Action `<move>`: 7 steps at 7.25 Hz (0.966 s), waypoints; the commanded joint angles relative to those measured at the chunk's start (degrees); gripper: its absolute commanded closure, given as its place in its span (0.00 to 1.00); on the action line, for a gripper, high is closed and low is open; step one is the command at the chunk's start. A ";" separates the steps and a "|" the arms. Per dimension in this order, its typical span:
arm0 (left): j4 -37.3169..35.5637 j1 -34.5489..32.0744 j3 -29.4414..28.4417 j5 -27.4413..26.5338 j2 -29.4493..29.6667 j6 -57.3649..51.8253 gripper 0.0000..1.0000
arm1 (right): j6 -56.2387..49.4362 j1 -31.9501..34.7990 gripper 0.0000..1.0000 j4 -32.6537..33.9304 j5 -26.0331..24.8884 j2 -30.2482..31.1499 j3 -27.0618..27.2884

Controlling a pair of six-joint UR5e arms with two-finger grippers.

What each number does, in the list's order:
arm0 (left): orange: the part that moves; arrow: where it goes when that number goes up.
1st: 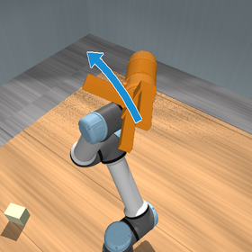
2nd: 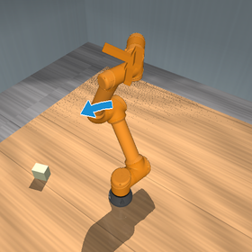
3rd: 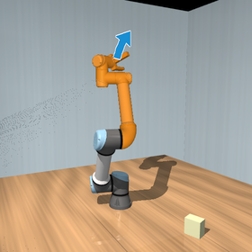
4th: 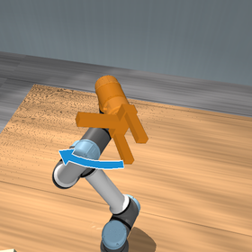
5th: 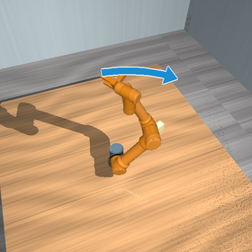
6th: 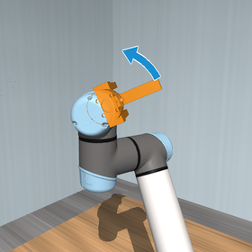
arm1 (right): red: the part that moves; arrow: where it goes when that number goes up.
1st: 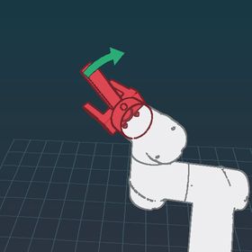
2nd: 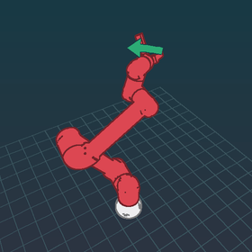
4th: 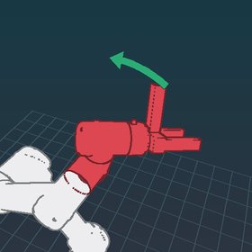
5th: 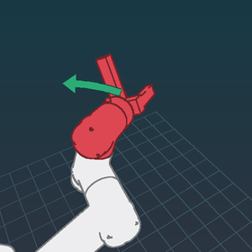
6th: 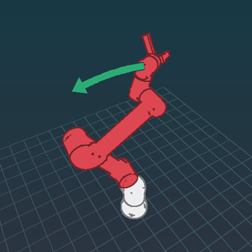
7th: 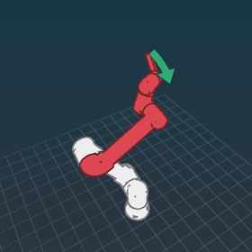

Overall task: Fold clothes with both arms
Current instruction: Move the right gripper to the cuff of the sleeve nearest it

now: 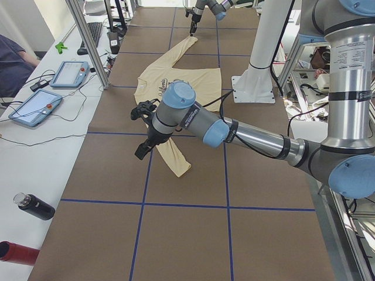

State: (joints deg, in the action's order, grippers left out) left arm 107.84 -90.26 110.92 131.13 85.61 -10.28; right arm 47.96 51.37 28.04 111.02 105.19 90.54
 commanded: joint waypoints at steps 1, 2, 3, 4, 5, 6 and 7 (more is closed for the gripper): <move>0.00 0.00 0.00 0.00 0.00 0.00 0.00 | -0.06 -0.31 0.47 0.00 -0.10 -0.16 -0.10; 0.00 0.00 -0.09 0.00 0.00 0.00 0.00 | -0.06 -0.40 0.51 0.00 -0.45 -0.16 -0.10; 0.00 0.00 -0.09 0.00 0.00 0.00 0.00 | -0.06 -0.48 0.61 0.00 -0.62 -0.16 -0.63; 0.00 0.00 -0.09 0.00 0.00 0.00 0.00 | -0.06 -0.57 0.75 0.00 -0.71 -0.16 -0.98; 0.00 0.00 -0.09 0.00 0.00 0.00 0.00 | -0.24 -0.49 0.92 0.00 -0.71 -0.08 -1.16; 0.00 0.00 -0.09 0.00 0.00 0.00 0.00 | -0.32 -0.40 1.00 0.00 -0.63 0.01 -1.07; 0.00 0.00 -0.09 0.00 0.00 0.00 0.00 | -0.15 -0.31 1.00 -0.09 -0.28 -0.07 -0.29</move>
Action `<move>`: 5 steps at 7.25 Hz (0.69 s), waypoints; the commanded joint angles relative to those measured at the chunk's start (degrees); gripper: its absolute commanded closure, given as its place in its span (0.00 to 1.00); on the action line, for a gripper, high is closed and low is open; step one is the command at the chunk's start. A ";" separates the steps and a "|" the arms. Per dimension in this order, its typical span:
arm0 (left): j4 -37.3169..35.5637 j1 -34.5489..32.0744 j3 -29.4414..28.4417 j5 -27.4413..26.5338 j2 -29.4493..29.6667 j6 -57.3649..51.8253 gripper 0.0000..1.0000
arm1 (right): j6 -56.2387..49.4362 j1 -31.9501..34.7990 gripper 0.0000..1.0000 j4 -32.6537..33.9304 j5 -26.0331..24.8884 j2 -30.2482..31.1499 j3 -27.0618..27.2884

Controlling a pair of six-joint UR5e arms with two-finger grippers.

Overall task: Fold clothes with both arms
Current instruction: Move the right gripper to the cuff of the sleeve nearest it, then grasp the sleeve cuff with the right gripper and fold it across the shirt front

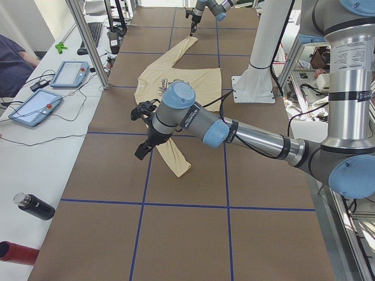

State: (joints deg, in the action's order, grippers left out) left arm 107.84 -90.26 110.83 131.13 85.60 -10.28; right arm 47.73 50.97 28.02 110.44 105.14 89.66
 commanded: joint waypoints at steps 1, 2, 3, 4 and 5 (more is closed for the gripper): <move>0.00 -0.09 0.09 0.00 -0.09 0.00 0.00 | 0.17 0.10 1.00 0.80 1.00 -0.19 4.08; 0.00 -0.09 0.09 0.00 -0.09 0.00 0.00 | 0.17 2.27 1.00 4.03 2.22 -0.98 7.77; 0.00 0.00 0.09 0.00 -0.35 -0.09 0.00 | 0.26 5.52 1.00 12.24 4.93 -4.21 12.86; 0.00 0.00 0.09 0.00 -0.35 -0.09 0.00 | 1.30 6.07 1.00 22.50 4.79 -7.89 18.91; 0.00 0.00 0.09 0.00 -0.44 0.00 0.00 | 6.10 5.99 1.00 30.43 4.09 -14.37 21.84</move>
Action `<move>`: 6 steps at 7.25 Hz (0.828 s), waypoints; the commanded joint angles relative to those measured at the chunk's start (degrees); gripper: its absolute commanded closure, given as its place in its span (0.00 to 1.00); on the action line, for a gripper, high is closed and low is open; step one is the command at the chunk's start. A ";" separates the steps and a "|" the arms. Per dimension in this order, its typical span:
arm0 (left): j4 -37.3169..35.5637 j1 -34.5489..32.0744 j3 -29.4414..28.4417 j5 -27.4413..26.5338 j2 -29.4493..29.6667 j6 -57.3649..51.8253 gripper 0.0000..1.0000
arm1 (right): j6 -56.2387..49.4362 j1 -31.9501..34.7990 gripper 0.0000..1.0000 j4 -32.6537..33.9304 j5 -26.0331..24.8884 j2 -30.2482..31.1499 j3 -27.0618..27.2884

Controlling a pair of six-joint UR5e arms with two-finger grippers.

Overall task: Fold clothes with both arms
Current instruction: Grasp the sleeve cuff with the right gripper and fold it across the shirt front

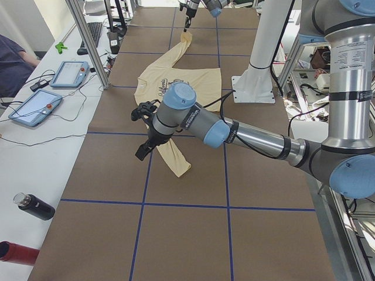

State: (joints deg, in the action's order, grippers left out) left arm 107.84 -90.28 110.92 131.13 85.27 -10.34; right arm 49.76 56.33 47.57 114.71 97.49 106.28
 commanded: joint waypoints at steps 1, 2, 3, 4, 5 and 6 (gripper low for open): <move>0.00 0.01 -0.08 0.00 -0.10 0.06 0.00 | 9.42 -0.42 1.00 18.36 -2.36 -15.49 5.43; 0.00 0.01 -0.43 0.00 -0.10 0.06 0.00 | 13.22 -3.82 1.00 27.23 -6.30 -25.06 5.35; 0.00 0.01 -0.44 0.00 -0.01 0.06 0.00 | 18.04 -8.12 1.00 39.06 -12.00 -35.42 4.82; 0.00 0.01 -0.61 0.00 -0.01 0.15 0.00 | 22.09 -10.86 1.00 47.01 -15.80 -43.88 4.30; 0.00 0.01 -0.61 0.00 -0.01 0.15 0.00 | 25.44 -12.80 1.00 48.05 -18.01 -47.79 3.94; 0.00 0.01 -0.70 0.00 -0.10 0.23 0.00 | 27.56 -15.00 1.00 48.06 -21.42 -51.66 2.02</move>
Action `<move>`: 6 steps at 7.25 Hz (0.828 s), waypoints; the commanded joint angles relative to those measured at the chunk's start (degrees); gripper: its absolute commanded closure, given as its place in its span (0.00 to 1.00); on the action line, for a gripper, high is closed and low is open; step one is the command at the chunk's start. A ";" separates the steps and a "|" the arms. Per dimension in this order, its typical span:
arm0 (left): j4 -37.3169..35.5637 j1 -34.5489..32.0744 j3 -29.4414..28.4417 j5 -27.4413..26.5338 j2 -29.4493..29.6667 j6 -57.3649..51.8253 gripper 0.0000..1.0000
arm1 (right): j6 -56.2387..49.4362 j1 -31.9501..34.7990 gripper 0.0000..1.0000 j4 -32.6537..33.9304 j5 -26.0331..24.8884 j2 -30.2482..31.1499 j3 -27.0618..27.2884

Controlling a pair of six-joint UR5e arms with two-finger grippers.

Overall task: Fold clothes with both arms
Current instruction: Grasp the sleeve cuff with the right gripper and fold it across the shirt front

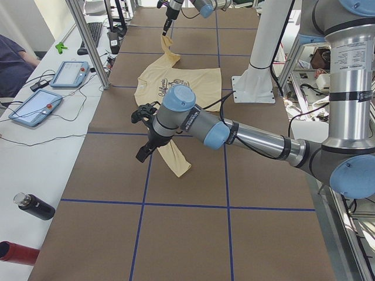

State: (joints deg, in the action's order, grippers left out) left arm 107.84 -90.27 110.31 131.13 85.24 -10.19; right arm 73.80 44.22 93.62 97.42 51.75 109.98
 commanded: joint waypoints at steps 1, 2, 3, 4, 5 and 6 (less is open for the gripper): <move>-0.09 0.00 -0.44 -0.09 -0.07 -0.01 0.00 | 5.19 -4.04 1.00 2.09 -6.69 -12.75 -7.00; -0.09 0.00 -0.45 -0.09 -0.07 -0.01 0.00 | 8.52 -5.62 1.00 2.00 -9.32 -20.47 -16.54; -0.09 0.00 -0.71 -0.09 -0.07 -0.01 0.00 | 12.03 -9.64 1.00 1.48 -15.01 -29.43 -28.73; -0.09 0.00 -0.80 -0.09 -0.07 -0.01 0.00 | 17.28 -11.51 1.00 0.26 -17.41 -39.78 -45.12; -0.09 0.00 -0.80 0.00 -0.07 -0.01 0.00 | 19.51 -12.48 1.00 -4.89 -18.74 -46.07 -56.77; -0.09 0.00 -0.80 0.00 -0.07 -0.01 0.00 | 19.62 -13.62 0.11 -6.59 -19.97 -47.69 -59.85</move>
State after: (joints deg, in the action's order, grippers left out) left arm 107.75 -90.26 109.55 131.10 85.17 -10.20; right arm 91.79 32.21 90.20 79.40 9.12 58.92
